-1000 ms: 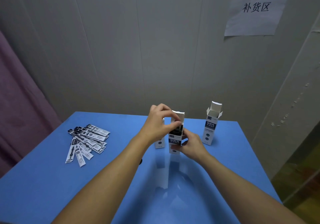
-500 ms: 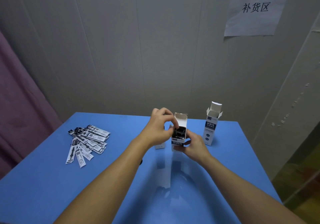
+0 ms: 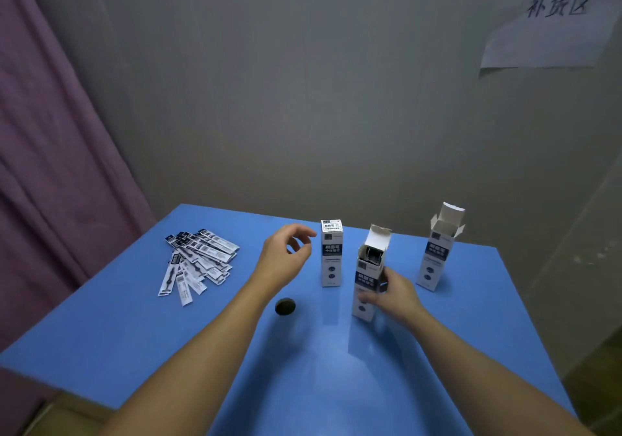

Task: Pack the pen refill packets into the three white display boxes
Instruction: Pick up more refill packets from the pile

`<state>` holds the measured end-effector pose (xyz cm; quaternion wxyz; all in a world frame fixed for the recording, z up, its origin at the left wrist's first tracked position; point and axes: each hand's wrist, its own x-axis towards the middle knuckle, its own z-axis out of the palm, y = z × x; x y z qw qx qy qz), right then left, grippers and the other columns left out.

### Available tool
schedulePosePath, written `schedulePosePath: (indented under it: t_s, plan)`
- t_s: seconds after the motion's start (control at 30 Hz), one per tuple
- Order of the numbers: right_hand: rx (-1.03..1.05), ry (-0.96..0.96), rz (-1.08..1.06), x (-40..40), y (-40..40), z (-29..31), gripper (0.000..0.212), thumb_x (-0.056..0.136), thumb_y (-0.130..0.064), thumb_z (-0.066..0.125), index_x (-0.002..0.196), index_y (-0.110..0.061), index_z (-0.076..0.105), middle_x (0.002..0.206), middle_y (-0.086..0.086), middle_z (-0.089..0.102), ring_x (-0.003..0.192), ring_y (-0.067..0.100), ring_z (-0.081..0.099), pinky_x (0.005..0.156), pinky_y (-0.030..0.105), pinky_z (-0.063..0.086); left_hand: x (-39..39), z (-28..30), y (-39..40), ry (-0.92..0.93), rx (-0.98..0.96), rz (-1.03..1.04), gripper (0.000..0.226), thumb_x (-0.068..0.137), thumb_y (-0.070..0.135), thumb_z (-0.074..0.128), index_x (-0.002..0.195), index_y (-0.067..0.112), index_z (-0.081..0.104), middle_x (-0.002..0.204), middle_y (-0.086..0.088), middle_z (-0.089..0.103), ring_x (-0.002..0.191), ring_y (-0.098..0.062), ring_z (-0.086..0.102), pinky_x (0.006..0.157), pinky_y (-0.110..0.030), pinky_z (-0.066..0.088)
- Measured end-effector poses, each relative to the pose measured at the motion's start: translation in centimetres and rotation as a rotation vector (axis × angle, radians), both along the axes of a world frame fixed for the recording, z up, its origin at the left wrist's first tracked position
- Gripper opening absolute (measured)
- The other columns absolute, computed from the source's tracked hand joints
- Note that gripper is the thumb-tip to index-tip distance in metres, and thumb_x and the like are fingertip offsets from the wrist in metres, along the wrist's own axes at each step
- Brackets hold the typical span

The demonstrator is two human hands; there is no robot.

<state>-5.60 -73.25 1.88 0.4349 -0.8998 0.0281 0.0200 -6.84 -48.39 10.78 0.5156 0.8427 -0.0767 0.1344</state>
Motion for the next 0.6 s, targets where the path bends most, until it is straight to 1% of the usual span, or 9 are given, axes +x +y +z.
schedulePosePath:
  t_s: [0.07, 0.17, 0.27, 0.33, 0.37, 0.43, 0.5, 0.6]
  plan:
    - [-0.029, 0.046, 0.013, 0.2, 0.0, -0.9, 0.054, 0.067, -0.030, 0.091, 0.110, -0.017, 0.062, 0.102, -0.003, 0.069, 0.090, 0.016, 0.064, 0.077, 0.030, 0.052, -0.4, -1.0, 1.7, 0.026, -0.026, 0.089, 0.027, 0.091, 0.006, 0.061, 0.095, 0.030, 0.072, 0.093, 0.008, 0.068, 0.068, -0.005, 0.054, 0.062, -0.022, 0.047]
    - [-0.081, 0.101, 0.018, -0.2, 0.1, -1.3, 0.052, 0.069, -0.031, 0.090, 0.108, -0.019, 0.058, 0.102, -0.005, 0.064, 0.090, 0.015, 0.060, 0.073, 0.026, 0.044, -1.3, -2.4, 3.9, 0.047, -0.016, 0.188, 0.024, 0.091, 0.008, 0.062, 0.095, 0.029, 0.073, 0.093, 0.007, 0.069, 0.068, -0.006, 0.057, 0.063, -0.023, 0.048]
    - [-0.281, 0.239, -0.006, -1.1, 0.0, -1.5, 0.055, 0.063, -0.049, 0.088, 0.093, -0.020, 0.052, 0.093, -0.006, 0.058, 0.090, 0.017, 0.058, 0.066, 0.029, 0.044, -2.5, -3.7, 5.4, 0.071, -0.011, 0.271, 0.024, 0.092, 0.007, 0.062, 0.094, 0.028, 0.073, 0.092, 0.006, 0.069, 0.067, -0.003, 0.056, 0.067, -0.023, 0.048]
    - [-0.423, 0.359, -0.010, -2.1, 0.0, -1.5, 0.054, 0.062, -0.058, 0.082, 0.086, -0.021, 0.050, 0.091, -0.004, 0.056, 0.089, 0.019, 0.058, 0.061, 0.030, 0.045, -3.4, -4.6, 6.2, 0.092, -0.015, 0.314, 0.024, 0.092, 0.007, 0.062, 0.092, 0.028, 0.073, 0.093, 0.007, 0.069, 0.070, -0.004, 0.056, 0.067, -0.018, 0.046]
    - [-0.459, 0.402, -0.003, -2.5, 0.0, -1.5, 0.051, 0.063, -0.058, 0.079, 0.085, -0.021, 0.051, 0.091, -0.003, 0.056, 0.088, 0.019, 0.058, 0.061, 0.030, 0.046, -3.8, -5.0, 6.6, 0.108, -0.008, 0.334, 0.024, 0.092, 0.007, 0.061, 0.092, 0.028, 0.073, 0.093, 0.007, 0.069, 0.072, -0.007, 0.056, 0.066, -0.014, 0.045]
    - [-0.486, 0.452, 0.010, -3.0, 0.2, -1.2, 0.042, 0.068, -0.052, 0.073, 0.089, -0.019, 0.057, 0.091, -0.002, 0.056, 0.085, 0.018, 0.059, 0.061, 0.029, 0.048, -4.7, -5.9, 7.5, 0.152, 0.011, 0.367, 0.024, 0.091, 0.006, 0.060, 0.093, 0.027, 0.072, 0.092, 0.005, 0.068, 0.073, -0.012, 0.056, 0.063, -0.013, 0.044]
    - [-0.528, 0.476, 0.030, -3.5, 0.9, -0.7, 0.037, 0.070, -0.043, 0.067, 0.098, -0.019, 0.062, 0.092, -0.003, 0.055, 0.083, 0.016, 0.059, 0.062, 0.028, 0.048, -5.5, -6.6, 8.6, 0.198, 0.017, 0.404, 0.023, 0.091, 0.006, 0.060, 0.093, 0.026, 0.072, 0.089, 0.004, 0.066, 0.070, -0.013, 0.054, 0.061, -0.017, 0.045]
    - [-0.640, 0.473, 0.091, -4.3, 3.5, 0.0, 0.033, 0.077, -0.037, 0.058, 0.104, -0.018, 0.059, 0.098, -0.004, 0.056, 0.086, 0.016, 0.059, 0.067, 0.028, 0.049, -6.6, -7.2, 10.9, 0.251, 0.059, 0.444, 0.020, 0.089, 0.010, 0.061, 0.093, 0.026, 0.071, 0.087, 0.004, 0.065, 0.069, -0.013, 0.055, 0.063, -0.023, 0.046]
